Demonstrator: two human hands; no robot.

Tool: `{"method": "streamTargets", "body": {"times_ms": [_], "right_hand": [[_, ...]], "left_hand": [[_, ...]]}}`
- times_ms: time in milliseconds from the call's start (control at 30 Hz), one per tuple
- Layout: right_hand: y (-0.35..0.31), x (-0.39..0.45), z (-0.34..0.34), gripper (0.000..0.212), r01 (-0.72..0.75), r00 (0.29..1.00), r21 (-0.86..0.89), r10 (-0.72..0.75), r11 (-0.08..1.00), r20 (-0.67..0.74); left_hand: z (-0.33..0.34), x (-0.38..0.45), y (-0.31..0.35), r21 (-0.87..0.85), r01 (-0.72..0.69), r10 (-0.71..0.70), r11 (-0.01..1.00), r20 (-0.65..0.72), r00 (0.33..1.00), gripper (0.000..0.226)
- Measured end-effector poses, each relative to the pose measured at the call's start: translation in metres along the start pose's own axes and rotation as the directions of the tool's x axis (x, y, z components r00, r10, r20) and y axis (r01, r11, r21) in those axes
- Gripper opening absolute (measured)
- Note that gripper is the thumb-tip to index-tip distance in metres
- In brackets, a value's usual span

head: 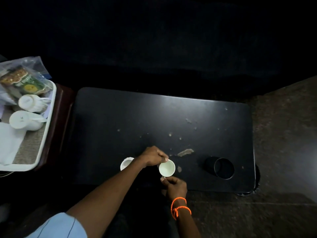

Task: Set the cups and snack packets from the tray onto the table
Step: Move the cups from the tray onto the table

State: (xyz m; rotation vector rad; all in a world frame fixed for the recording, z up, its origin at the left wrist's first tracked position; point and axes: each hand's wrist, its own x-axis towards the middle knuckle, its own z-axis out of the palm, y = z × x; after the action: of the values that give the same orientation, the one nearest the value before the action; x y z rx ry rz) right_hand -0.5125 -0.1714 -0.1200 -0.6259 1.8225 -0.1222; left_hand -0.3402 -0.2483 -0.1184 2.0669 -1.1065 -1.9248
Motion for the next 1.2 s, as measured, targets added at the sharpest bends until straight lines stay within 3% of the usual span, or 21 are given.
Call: {"method": "streamTargets", "body": {"times_ms": [267,400,533,733,800,967,1100,1200], "right_hand": [[0.000,0.000,0.000,0.015,-0.029,0.999,-0.018,0.029,0.999,-0.026],[-0.010,-0.008,-0.005,0.026,0.004,0.985,-0.076,-0.017,0.997,-0.173],[-0.029,-0.022,-0.008,0.039,0.088,0.941,-0.226,-0.156,0.970,-0.302],[-0.064,-0.042,0.003,0.039,0.081,0.911,-0.609,-0.306,0.789,-0.275],[-0.077,-0.048,0.013,0.035,0.123,0.876,-0.642,-0.387,0.756,-0.288],[-0.119,-0.060,0.073,0.026,0.437,0.795,-0.522,-0.586,0.733,-0.157],[-0.152,-0.067,0.143,0.021,0.626,0.733,-0.450,-0.677,0.637,0.062],[-0.173,-0.075,0.200,0.020,0.707,0.685,-0.440,-0.691,0.553,0.232]], "left_hand": [[0.006,0.005,-0.006,-0.021,-0.028,0.029,0.999,0.036,0.999,0.025],[0.003,0.005,-0.006,-0.072,-0.029,0.032,0.997,0.048,0.998,0.027],[-0.012,0.002,-0.002,-0.192,-0.040,0.033,0.981,-0.039,0.999,0.028],[-0.059,-0.013,-0.011,-0.327,-0.067,0.019,0.943,-0.146,0.989,0.029],[-0.076,-0.018,-0.021,-0.380,-0.071,-0.002,0.922,-0.189,0.982,0.031],[-0.122,-0.036,-0.053,-0.473,-0.111,-0.079,0.874,-0.363,0.929,0.029],[-0.164,-0.061,-0.086,-0.510,-0.142,-0.150,0.848,-0.489,0.859,0.026],[-0.199,-0.082,-0.113,-0.520,-0.176,-0.211,0.836,-0.601,0.771,0.020]]}}
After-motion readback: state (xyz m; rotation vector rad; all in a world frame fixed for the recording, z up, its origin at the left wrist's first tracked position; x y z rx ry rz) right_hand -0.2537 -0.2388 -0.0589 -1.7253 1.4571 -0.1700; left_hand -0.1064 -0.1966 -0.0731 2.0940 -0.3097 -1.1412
